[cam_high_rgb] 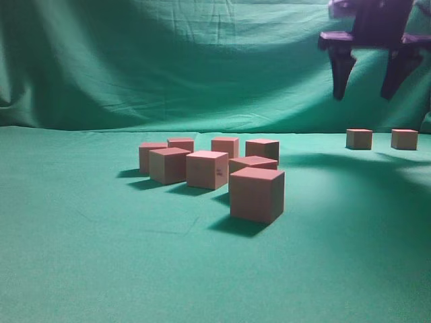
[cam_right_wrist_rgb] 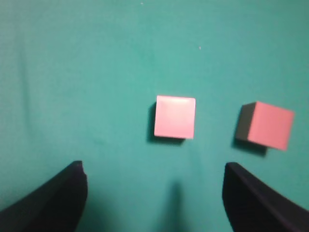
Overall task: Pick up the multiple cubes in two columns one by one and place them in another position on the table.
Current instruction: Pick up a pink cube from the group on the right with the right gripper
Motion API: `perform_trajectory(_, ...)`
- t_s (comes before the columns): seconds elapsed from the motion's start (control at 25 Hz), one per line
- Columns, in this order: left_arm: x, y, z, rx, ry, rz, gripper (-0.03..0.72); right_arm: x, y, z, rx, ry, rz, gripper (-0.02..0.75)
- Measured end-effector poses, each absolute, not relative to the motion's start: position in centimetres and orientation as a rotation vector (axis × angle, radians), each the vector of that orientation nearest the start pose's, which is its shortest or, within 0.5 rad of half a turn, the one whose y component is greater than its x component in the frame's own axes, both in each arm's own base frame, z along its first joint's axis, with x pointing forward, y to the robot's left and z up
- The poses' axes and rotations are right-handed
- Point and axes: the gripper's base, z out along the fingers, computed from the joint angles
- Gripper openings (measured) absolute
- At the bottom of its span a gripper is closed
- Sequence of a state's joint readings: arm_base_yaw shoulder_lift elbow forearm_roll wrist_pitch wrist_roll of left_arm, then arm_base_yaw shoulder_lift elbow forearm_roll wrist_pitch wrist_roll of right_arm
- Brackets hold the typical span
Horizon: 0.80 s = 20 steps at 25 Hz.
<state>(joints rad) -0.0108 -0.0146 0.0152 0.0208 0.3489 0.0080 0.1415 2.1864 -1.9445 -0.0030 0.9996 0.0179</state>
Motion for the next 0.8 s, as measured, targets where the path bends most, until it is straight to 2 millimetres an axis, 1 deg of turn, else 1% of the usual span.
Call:
perform_trajectory(0.08,5.3,0.0,17.7,0.03,1.833,0.018,0.0,49.1,7.0,21.2,-0.18,2.737,0.039,0.571)
perform_trajectory(0.12,5.3,0.0,17.7,0.03,1.833,0.018,0.0,49.7,7.1,20.7,-0.186,2.734,0.038,0.571)
perform_trajectory(0.24,5.3,0.0,17.7,0.03,1.833,0.018,0.0,50.7,7.2,18.8,-0.202,2.746,0.034,0.571)
perform_trajectory(0.52,5.3,0.0,17.7,0.03,1.833,0.018,0.0,51.3,7.3,16.4,-0.211,2.753,0.032,0.571)
perform_trajectory(0.64,5.3,0.0,17.7,0.03,1.833,0.018,0.0,51.4,7.3,16.0,-0.21,2.759,0.034,0.571)
perform_trajectory(0.68,5.3,0.0,17.7,0.03,1.833,0.018,0.0,51.4,7.3,16.0,-0.211,2.759,0.034,0.514)
perform_trajectory(0.76,5.3,0.0,17.7,0.03,1.833,0.018,0.0,51.4,7.3,16.0,-0.211,2.759,0.034,0.426)
perform_trajectory(0.8,5.3,0.0,17.7,0.03,1.833,0.018,0.0,51.4,7.3,16.0,-0.211,2.759,0.034,0.361)
